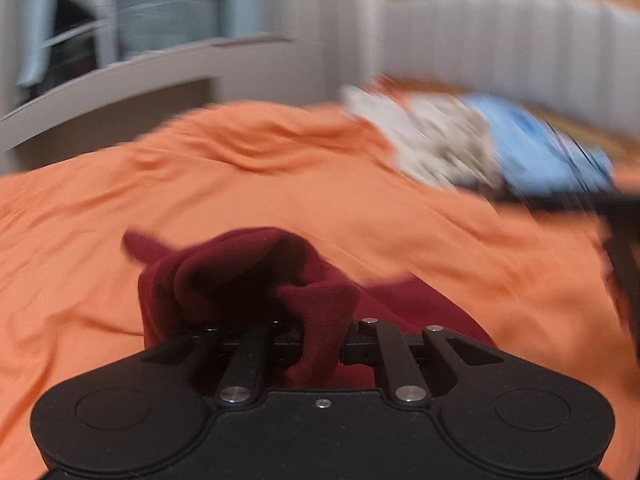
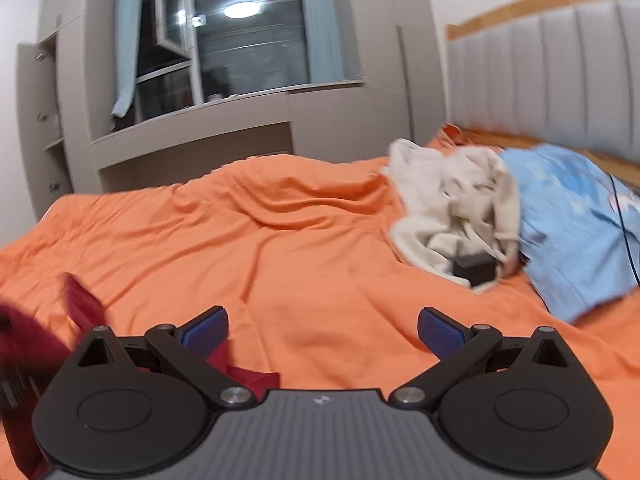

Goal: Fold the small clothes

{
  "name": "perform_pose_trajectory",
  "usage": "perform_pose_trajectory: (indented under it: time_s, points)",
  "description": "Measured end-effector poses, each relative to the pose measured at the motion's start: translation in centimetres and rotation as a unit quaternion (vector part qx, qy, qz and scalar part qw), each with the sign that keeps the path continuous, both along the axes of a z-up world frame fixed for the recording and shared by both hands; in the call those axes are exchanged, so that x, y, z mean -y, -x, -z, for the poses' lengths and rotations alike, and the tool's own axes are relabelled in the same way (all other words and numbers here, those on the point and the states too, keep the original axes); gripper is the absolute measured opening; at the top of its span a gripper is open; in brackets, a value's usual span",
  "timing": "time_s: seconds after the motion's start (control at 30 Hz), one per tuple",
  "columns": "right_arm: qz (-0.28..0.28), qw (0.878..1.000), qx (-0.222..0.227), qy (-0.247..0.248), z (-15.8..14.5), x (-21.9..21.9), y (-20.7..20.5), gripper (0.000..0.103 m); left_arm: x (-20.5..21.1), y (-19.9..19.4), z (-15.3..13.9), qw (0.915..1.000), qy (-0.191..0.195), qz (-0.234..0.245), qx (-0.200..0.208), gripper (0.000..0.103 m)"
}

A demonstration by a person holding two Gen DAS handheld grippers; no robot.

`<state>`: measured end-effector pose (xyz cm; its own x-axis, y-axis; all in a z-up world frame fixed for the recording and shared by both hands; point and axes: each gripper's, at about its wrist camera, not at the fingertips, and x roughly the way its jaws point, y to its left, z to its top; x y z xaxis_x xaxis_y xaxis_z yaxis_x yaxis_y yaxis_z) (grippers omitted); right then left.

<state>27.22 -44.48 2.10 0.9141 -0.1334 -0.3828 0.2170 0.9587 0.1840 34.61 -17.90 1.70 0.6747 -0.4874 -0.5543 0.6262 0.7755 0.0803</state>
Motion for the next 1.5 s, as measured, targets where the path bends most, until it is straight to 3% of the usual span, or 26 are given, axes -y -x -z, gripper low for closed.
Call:
perform_pose_trajectory:
  time_s: [0.17,0.37,0.47,0.6,0.73,0.87,0.97,1.13,1.23,1.3,1.37,1.5]
  points:
    - [-0.006,1.000,-0.003,-0.013,0.5,1.1,0.1,0.103,4.4,2.5,4.7,0.9949,-0.080,0.060,-0.008,0.014]
    - [-0.016,1.000,-0.013,-0.010,0.7,0.1,-0.8,0.103,4.5,3.7,5.7,0.9945,-0.084,0.063,0.002,0.023]
    - [-0.015,1.000,-0.016,-0.007,0.8,-0.1,-1.0,0.103,4.5,3.2,5.4,0.9955,-0.065,0.067,-0.016,0.039]
    - [-0.011,1.000,-0.018,-0.009,0.8,-0.1,-0.9,0.103,3.8,3.3,4.5,0.9941,-0.022,0.094,-0.048,0.079]
    - [-0.025,0.999,-0.017,-0.015,1.2,-0.4,-1.2,0.103,2.3,4.3,3.7,0.9938,0.010,0.100,-0.049,0.101]
    - [-0.061,0.997,0.044,-0.035,0.5,-1.7,0.0,0.103,-0.7,5.9,2.9,0.9929,0.058,0.091,-0.050,0.102]
    - [-0.099,0.993,0.070,-0.009,0.1,-3.9,0.4,0.103,-3.2,6.8,2.5,0.9922,0.083,0.072,-0.059,0.102]
    - [-0.187,0.978,0.053,0.079,0.5,-9.3,-0.7,0.103,-8.1,6.2,2.4,0.9891,0.128,-0.026,-0.069,0.102]
    - [-0.231,0.964,0.051,0.126,0.5,-11.9,-1.6,0.103,-10.9,4.4,2.8,0.9780,0.162,-0.100,-0.086,0.102]
    - [-0.257,0.956,0.051,0.130,-0.1,-13.0,-2.3,0.103,-12.6,3.1,3.2,0.9675,0.189,-0.138,-0.096,0.102]
    - [-0.290,0.948,0.038,0.125,-1.0,-14.0,-3.1,0.103,-13.5,2.0,3.9,0.9597,0.206,-0.160,-0.105,0.102]
    - [-0.338,0.928,-0.012,0.157,-2.5,-16.8,-4.7,0.103,-14.2,0.4,5.9,0.9550,0.203,-0.172,-0.131,0.102]
